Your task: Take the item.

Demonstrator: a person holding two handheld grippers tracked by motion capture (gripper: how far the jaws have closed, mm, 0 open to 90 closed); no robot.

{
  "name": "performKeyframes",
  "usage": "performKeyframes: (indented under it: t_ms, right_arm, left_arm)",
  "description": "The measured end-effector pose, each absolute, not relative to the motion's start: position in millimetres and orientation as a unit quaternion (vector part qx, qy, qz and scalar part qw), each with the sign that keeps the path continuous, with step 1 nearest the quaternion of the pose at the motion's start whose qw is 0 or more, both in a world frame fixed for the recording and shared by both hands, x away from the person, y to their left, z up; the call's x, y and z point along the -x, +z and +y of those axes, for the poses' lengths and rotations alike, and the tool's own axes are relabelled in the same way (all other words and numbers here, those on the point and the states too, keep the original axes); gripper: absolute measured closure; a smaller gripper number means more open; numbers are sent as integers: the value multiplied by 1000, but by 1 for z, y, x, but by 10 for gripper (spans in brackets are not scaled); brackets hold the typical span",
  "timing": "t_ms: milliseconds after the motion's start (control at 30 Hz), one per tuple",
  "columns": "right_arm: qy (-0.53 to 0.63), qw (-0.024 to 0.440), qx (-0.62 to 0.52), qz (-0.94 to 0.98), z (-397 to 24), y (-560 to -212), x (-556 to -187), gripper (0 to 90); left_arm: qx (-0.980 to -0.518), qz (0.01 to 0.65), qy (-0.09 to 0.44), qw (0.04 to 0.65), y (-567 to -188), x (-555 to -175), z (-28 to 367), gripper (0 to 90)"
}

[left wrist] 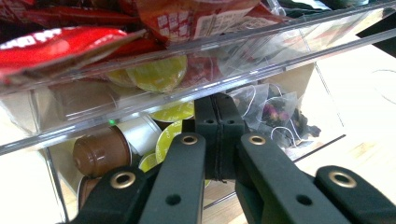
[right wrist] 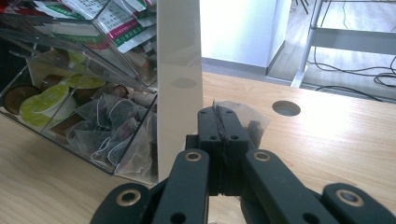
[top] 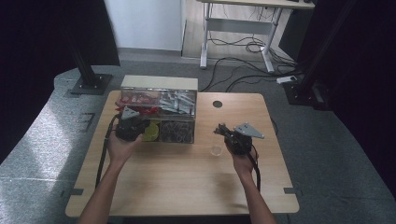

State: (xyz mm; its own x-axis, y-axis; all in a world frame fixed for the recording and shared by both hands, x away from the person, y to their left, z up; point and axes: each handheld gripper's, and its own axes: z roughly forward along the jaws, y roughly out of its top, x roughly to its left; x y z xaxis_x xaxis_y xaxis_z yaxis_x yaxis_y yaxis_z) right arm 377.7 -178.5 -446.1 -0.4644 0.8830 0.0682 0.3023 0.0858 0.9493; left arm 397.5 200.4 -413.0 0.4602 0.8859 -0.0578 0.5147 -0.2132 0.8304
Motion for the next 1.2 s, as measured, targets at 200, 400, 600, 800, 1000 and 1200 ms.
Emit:
performKeyframes:
  t_ms: [200, 400, 600, 800, 1000, 1200]
  right_arm:
    - [516, 281, -436, 682, -179, -447, -379, 888]
    - [502, 288, -427, 695, -177, -450, -380, 750]
    - [506, 286, -424, 695, -175, -450, -377, 716]
    - [513, 286, -422, 690, -177, -450, -373, 688]
    - [521, 281, -420, 688, -182, -454, -366, 673]
    - [527, 275, -423, 684, -190, -459, -360, 663]
  left_arm:
    - [-746, 469, 224, 415, -413, -398, 200, 900]
    - [-746, 469, 224, 416, -414, -398, 199, 900]
    - [-746, 469, 224, 416, -414, -398, 199, 900]
    - [-746, 469, 224, 417, -414, -397, 199, 900]
    - [-746, 468, 224, 417, -414, -397, 199, 900]
    - [-746, 469, 223, 418, -414, -397, 199, 900]
